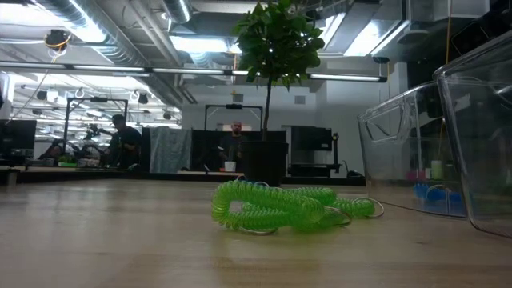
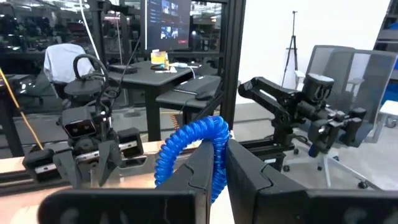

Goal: Sort spring keychains
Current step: Put the blue spring keychain in the top transparent bin

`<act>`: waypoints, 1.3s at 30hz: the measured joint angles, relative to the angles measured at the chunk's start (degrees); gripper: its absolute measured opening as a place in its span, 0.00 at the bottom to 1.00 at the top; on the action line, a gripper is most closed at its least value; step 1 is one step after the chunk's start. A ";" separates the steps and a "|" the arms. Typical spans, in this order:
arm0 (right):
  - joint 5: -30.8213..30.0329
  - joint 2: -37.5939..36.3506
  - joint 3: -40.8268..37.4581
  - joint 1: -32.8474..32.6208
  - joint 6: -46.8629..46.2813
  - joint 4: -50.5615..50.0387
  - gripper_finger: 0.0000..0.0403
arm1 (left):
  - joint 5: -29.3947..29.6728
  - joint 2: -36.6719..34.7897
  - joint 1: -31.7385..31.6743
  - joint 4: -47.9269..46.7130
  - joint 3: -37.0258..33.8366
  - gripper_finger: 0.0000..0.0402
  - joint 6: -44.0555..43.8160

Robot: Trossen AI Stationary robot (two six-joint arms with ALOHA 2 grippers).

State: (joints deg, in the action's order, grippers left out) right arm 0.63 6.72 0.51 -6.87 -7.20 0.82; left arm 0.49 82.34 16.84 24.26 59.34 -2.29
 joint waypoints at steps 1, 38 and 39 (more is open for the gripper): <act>0.02 0.02 0.00 0.00 0.00 0.00 0.38 | 0.01 0.86 -0.01 -0.49 1.21 0.06 0.18; 0.02 0.02 0.00 0.00 0.00 -0.02 0.38 | 2.62 27.44 -5.40 -5.23 22.46 0.06 -5.24; 0.02 0.00 0.00 0.00 0.00 -0.02 0.38 | 2.62 28.32 -5.42 -4.61 22.44 0.06 -5.44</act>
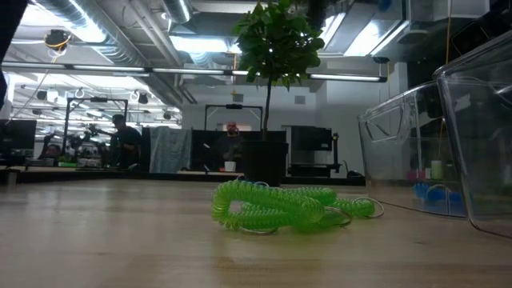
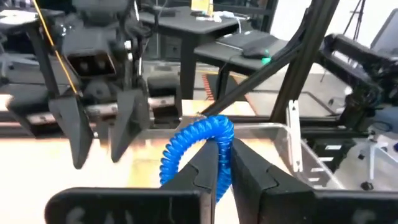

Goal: Sort spring keychains
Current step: Put the blue spring keychain in the top transparent bin

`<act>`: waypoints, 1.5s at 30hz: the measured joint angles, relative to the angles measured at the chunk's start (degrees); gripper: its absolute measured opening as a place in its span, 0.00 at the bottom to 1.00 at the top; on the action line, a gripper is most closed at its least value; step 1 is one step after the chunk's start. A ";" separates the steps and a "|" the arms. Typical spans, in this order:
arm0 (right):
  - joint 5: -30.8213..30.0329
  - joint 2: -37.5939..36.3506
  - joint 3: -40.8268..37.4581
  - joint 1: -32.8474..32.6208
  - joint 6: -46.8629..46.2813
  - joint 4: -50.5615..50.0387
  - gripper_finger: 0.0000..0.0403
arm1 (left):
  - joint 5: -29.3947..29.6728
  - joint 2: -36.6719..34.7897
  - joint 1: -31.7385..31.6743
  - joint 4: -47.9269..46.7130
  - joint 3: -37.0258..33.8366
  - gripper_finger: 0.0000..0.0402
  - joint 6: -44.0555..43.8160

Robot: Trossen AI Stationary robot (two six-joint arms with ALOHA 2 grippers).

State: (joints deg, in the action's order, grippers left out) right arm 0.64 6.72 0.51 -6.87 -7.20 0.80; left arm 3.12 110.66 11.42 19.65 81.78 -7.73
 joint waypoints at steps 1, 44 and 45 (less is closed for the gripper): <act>-0.02 0.02 0.00 0.00 0.00 0.02 0.38 | 0.00 0.78 -0.18 0.67 0.07 0.06 -0.06; 0.00 0.01 0.00 0.00 0.00 0.01 0.38 | -1.47 6.77 -2.77 -0.75 6.05 0.23 0.48; -0.01 0.01 0.00 0.00 0.00 0.00 0.38 | -1.50 6.77 -2.77 -0.75 6.05 0.23 0.48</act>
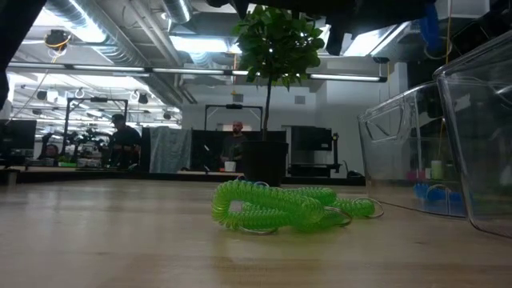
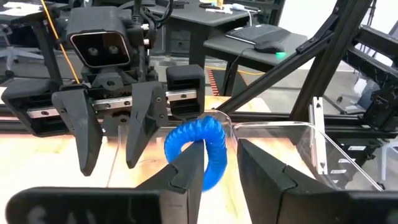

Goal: Sort spring keychains
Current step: Put the blue spring keychain in the top transparent bin

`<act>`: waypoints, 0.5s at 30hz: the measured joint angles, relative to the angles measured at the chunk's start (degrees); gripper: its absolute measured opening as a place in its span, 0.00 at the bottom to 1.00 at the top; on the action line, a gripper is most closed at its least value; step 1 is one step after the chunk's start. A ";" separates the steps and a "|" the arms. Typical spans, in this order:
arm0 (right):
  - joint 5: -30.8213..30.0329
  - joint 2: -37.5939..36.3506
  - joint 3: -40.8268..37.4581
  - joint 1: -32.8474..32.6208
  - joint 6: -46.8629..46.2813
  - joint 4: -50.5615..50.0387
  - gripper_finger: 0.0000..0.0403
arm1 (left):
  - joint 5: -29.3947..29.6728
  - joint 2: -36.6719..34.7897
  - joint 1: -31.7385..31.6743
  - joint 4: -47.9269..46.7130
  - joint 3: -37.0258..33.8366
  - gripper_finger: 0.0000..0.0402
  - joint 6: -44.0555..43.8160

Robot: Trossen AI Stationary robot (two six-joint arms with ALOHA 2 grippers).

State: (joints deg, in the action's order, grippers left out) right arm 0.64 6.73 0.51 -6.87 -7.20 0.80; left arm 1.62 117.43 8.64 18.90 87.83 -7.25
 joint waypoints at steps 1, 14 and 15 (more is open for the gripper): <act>0.01 -0.01 0.00 0.00 0.00 0.01 0.38 | -0.10 -0.02 0.00 0.00 0.00 0.23 0.03; -0.01 -0.01 0.00 0.00 0.00 0.00 0.38 | -2.53 -0.04 0.63 -2.21 -0.02 0.36 0.50; 0.01 0.01 0.00 0.00 0.00 0.00 0.38 | -2.53 -0.04 0.69 -2.53 -0.02 0.38 0.50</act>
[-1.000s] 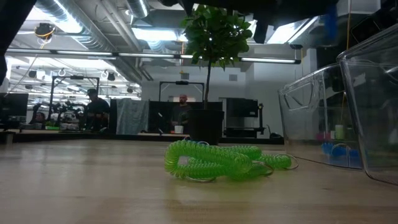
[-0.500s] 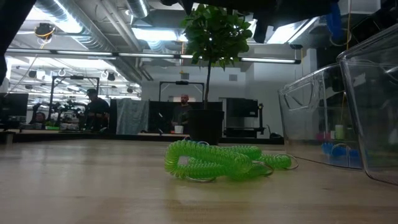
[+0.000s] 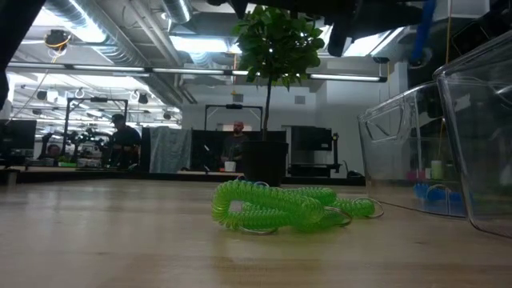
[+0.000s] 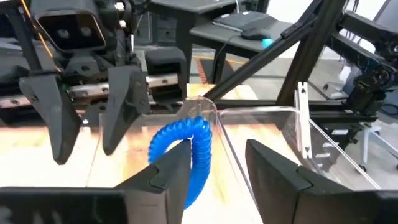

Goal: Sort spring keychains
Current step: Put the blue spring keychain in the top transparent bin

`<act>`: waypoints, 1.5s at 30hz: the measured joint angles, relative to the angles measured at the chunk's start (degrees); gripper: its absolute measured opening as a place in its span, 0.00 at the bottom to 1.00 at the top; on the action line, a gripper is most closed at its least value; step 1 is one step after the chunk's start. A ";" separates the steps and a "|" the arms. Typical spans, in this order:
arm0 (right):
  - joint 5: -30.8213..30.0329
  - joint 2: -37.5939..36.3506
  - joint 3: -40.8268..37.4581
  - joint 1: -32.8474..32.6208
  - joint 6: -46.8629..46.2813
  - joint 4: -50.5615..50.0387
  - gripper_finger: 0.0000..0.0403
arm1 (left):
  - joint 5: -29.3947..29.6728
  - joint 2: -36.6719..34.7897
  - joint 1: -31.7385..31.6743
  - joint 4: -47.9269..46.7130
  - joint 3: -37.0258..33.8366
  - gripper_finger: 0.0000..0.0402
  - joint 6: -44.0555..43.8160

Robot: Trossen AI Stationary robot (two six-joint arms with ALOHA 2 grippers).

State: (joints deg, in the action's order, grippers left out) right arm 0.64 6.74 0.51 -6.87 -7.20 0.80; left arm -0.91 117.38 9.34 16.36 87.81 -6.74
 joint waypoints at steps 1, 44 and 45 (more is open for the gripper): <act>0.00 -0.02 0.00 0.00 0.00 0.00 0.38 | -0.10 0.00 0.01 -0.15 0.00 0.39 0.00; -0.02 -0.01 0.00 0.00 0.00 0.02 0.38 | -1.35 -6.36 -0.17 -12.89 0.02 0.42 4.17; -0.01 -0.01 0.00 0.00 0.00 0.02 0.38 | -0.11 -7.34 -0.17 -14.48 0.01 0.42 5.59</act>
State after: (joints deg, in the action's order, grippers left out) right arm 0.64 6.73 0.51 -6.87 -7.20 0.82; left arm -1.02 110.04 9.17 1.89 87.82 -1.15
